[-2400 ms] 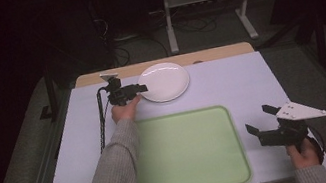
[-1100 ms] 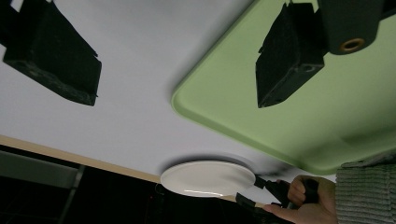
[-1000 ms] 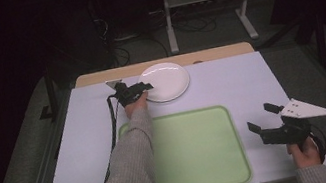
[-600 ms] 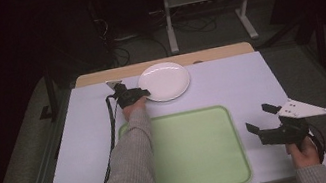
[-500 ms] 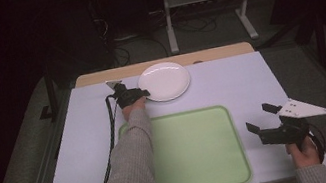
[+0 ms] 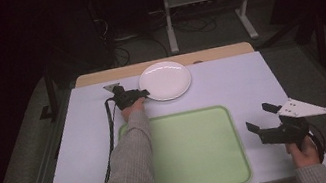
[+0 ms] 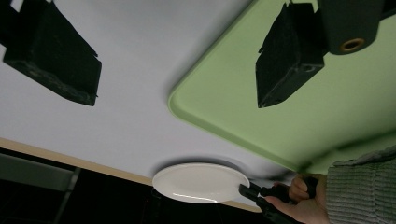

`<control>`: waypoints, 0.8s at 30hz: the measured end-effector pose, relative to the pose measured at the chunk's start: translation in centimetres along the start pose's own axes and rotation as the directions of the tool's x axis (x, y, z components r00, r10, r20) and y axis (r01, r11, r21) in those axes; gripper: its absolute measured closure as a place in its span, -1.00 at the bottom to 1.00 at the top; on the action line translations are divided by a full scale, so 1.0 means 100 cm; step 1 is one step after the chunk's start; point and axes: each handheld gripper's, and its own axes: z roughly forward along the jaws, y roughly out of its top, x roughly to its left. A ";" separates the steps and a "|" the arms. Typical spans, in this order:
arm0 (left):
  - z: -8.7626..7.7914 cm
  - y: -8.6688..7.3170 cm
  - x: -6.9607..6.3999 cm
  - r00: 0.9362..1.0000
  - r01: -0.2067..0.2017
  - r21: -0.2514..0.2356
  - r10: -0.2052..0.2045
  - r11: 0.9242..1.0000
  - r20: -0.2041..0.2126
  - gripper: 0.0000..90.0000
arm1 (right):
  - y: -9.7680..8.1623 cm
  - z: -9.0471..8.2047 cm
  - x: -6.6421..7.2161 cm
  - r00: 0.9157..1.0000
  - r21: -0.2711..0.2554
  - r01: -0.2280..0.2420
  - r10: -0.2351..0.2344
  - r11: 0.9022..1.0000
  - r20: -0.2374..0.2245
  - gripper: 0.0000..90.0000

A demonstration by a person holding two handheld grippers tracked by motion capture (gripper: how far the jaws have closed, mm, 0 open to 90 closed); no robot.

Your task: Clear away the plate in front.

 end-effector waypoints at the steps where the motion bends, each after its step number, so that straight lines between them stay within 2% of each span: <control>1: 0.000 0.000 -0.001 1.000 -0.004 -0.005 0.004 1.000 0.007 0.88 | 0.000 0.000 0.000 1.000 0.001 -0.001 0.001 1.000 0.001 -0.70; 4: -0.002 0.001 -0.003 0.999 0.003 -0.023 -0.002 1.000 0.052 0.93 | 0.000 0.000 -0.001 1.000 0.002 -0.002 0.002 1.000 0.002 -0.70; 7: -0.003 0.002 -0.005 0.999 -0.009 -0.024 0.010 1.000 0.052 0.94 | 0.000 0.000 -0.001 1.000 0.001 -0.004 0.004 1.000 0.004 -0.70; 12: -0.006 0.003 -0.006 0.999 -0.002 -0.030 0.004 1.000 0.051 0.94 | -0.001 -0.001 -0.001 1.000 0.000 -0.006 0.006 1.000 0.004 -0.70; 14: -0.008 0.003 -0.007 0.998 -0.014 -0.034 0.016 0.999 0.054 0.94 | -0.001 -0.001 -0.002 1.000 0.002 -0.007 0.007 1.000 0.004 -0.70; 20: -0.012 0.005 -0.005 0.998 -0.005 -0.037 0.007 0.999 0.056 0.93 | -0.001 0.000 -0.002 1.000 0.006 -0.008 0.008 1.000 0.006 -0.70; 24: -0.017 0.007 -0.005 0.997 0.002 -0.050 0.001 0.999 0.074 0.93 | -0.001 -0.001 -0.002 1.000 0.005 -0.009 0.009 1.000 0.007 -0.70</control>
